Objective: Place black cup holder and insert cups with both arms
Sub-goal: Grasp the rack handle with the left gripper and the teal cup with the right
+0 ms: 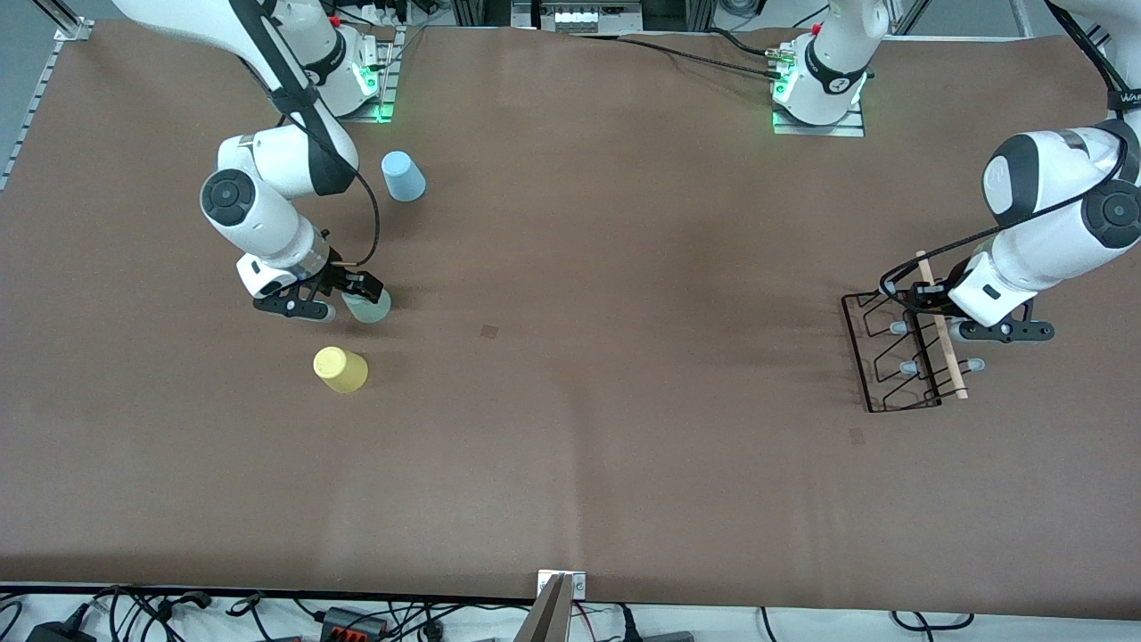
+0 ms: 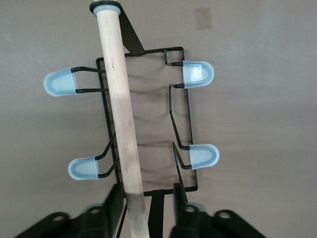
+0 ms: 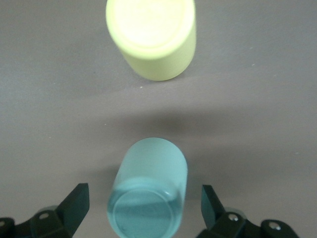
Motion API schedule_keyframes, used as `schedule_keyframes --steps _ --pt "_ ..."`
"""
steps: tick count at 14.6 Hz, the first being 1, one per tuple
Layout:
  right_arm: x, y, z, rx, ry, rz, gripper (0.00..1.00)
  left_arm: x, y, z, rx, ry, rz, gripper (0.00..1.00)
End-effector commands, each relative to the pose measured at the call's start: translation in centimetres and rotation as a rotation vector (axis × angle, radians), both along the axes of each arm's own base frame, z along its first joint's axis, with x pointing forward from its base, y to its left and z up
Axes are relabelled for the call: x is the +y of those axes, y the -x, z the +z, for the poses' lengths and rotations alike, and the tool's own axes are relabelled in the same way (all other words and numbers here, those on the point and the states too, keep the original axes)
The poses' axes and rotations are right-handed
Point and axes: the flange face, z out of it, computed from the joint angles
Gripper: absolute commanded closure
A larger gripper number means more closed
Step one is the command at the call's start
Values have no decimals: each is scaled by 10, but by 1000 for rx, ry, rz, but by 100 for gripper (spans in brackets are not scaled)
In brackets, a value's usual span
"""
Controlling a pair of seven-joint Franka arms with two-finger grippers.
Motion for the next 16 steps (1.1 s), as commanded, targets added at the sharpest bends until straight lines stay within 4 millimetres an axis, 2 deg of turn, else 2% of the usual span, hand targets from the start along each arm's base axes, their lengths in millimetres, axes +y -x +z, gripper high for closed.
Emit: schedule_keyframes --steps 1,3,6,7,8,9,10,12,13,14,16 --pt "7 4 -7 -5 -8 -17 0 1 7 8 -18 -11 -20 91" --pt "6 6 -10 6 -7 -19 0 2 7 8 -21 -11 -19 99" --pt "5 9 -13 13 -4 -18 0 4 3 19 -37 -14 -17 99" --pt "5 9 -13 13 -4 -17 4 2 1 30 -54 -18 -23 99" --pt "6 10 -13 16 -4 -17 19 -4 0 40 -63 -20 -34 99" --pt "5 10 -14 18 -4 -18 36 -19 1 49 -63 -19 -57 99" --pt "4 9 -12 18 -4 -19 49 -39 3 57 -61 -16 -84 99" --pt "1 7 -4 36 3 -8 71 -85 7 64 -46 -11 -151 99" --pt "-2 4 4 32 4 -6 76 -109 8 65 -49 -7 -179 99" --pt "-3 2 10 24 5 -3 76 -142 9 70 -61 -2 -192 99" --pt "-3 -3 22 22 6 -5 76 -217 20 72 -69 13 -171 99"
